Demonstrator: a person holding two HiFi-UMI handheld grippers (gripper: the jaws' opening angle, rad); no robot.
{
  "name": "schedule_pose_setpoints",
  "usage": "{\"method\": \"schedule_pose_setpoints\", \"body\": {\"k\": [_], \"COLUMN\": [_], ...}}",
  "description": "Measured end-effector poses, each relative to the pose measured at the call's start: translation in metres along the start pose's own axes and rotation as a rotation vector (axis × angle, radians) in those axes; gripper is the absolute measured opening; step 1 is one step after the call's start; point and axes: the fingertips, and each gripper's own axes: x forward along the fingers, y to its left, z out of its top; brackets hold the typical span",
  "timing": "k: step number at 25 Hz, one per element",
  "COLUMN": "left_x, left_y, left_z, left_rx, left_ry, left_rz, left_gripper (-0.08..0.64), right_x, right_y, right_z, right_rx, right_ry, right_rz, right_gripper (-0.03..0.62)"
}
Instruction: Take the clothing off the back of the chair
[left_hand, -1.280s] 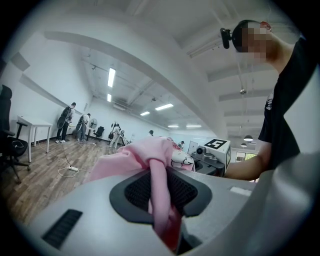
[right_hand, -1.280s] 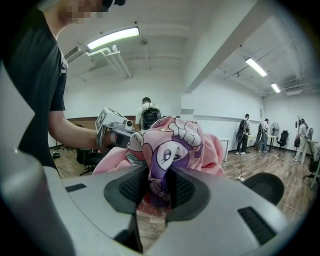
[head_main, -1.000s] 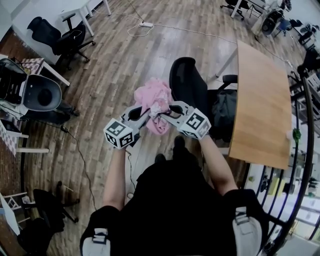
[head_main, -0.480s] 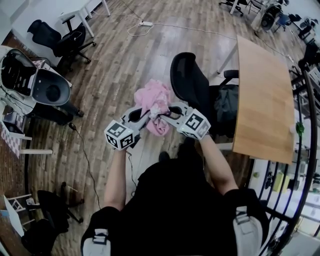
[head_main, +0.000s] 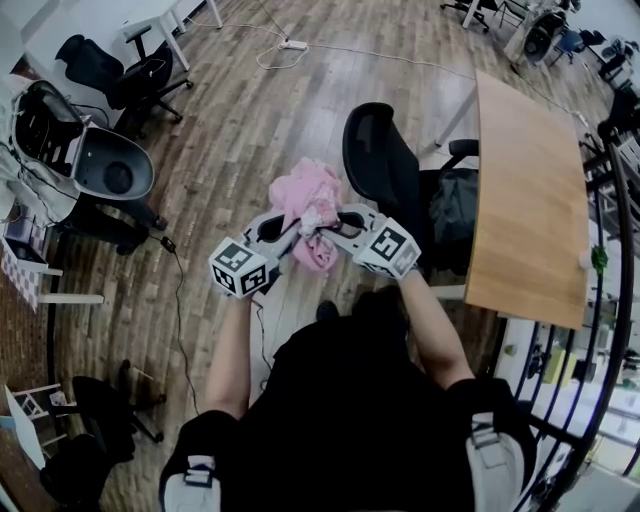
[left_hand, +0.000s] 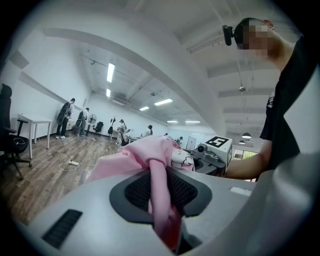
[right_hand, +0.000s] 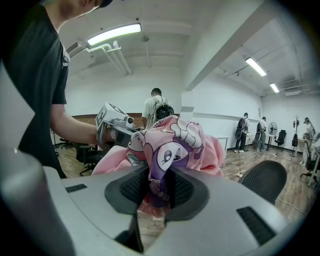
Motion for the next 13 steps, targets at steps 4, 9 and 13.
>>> {"method": "schedule_pose_setpoints", "body": {"k": [4, 9, 13], "left_x": [0.0013, 0.0032, 0.0091], "left_y": [0.0011, 0.0021, 0.0009], "left_z": [-0.0026, -0.0032, -0.0023], "left_rx": [0.003, 0.001, -0.001], "left_ry": [0.005, 0.006, 0.008], "left_rz": [-0.004, -0.004, -0.004], "left_gripper": [0.069, 0.069, 0.069], "right_x": [0.0012, 0.0012, -0.0027], "right_y": [-0.0007, -0.0028, -0.0072], "right_z": [-0.0025, -0.0036, -0.0051], "right_rx": [0.013, 0.021, 0.019], "right_ry": [0.004, 0.014, 0.018], "right_rz": [-0.004, -0.003, 0.001], "right_gripper": [0.086, 0.086, 0.086]}}
